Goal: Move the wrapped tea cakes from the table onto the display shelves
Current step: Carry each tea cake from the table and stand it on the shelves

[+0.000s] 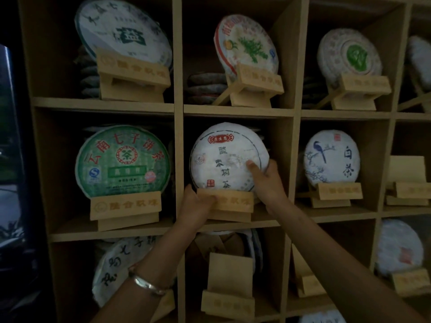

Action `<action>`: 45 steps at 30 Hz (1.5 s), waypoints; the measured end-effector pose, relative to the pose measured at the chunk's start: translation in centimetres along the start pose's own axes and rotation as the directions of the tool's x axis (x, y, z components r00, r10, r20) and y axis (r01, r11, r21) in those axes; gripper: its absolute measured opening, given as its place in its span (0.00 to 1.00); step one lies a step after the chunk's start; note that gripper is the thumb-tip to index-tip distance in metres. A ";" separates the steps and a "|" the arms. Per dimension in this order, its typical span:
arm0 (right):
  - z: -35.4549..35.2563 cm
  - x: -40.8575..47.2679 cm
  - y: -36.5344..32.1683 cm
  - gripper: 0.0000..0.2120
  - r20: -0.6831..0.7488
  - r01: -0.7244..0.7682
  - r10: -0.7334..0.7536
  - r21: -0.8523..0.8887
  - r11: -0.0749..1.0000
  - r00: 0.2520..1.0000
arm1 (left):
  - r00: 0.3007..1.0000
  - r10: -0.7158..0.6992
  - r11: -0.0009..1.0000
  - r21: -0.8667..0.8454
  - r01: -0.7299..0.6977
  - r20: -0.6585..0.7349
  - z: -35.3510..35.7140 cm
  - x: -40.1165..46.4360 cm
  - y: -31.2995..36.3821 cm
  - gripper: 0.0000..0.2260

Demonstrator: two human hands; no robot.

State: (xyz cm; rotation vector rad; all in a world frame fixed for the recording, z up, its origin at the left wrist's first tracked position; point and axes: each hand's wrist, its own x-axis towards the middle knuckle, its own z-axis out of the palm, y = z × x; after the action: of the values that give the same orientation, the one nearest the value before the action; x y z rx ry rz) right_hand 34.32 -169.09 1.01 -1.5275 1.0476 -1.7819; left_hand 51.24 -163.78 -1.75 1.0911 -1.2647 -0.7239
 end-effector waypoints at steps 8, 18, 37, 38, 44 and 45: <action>-0.4 -0.1 -0.6 0.21 0.004 -0.026 0.026 -0.021 0.999 1.000 | 0.990 -0.076 0.963 0.266 0.042 0.118 -1.0 -0.9 -0.1 0.35; -2.6 -1.6 -1.8 0.30 -0.044 0.069 -0.081 -0.223 0.972 0.996 | 0.987 0.155 0.719 0.680 -0.142 0.043 -1.9 -4.5 2.6 0.16; -21.7 -23.6 -3.4 0.14 -0.100 -0.103 0.030 -0.881 0.461 0.995 | 0.633 0.013 0.717 0.434 -0.545 0.774 14.3 -14.5 0.3 0.07; -23.5 -25.9 -3.8 0.17 -0.147 -0.147 0.034 -0.892 0.427 0.989 | 0.593 0.035 0.718 0.392 -0.575 0.805 15.9 -15.7 0.4 0.07; -33.9 -42.6 -10.0 0.23 -0.609 -0.611 0.089 -0.756 0.233 0.788 | 0.244 0.131 0.718 0.078 -0.692 0.961 26.0 -29.9 3.5 0.08; -35.4 -45.6 -11.9 0.22 -0.672 -0.668 0.066 -0.713 0.213 0.738 | 0.187 0.152 0.722 0.020 -0.692 0.970 27.4 -33.0 4.5 0.06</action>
State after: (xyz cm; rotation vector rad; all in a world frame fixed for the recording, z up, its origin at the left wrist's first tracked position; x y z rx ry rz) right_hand 9.22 -118.27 -15.09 -1.0062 2.8893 -1.1147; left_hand 17.37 -138.78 -11.35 0.4567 -2.8173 -0.5641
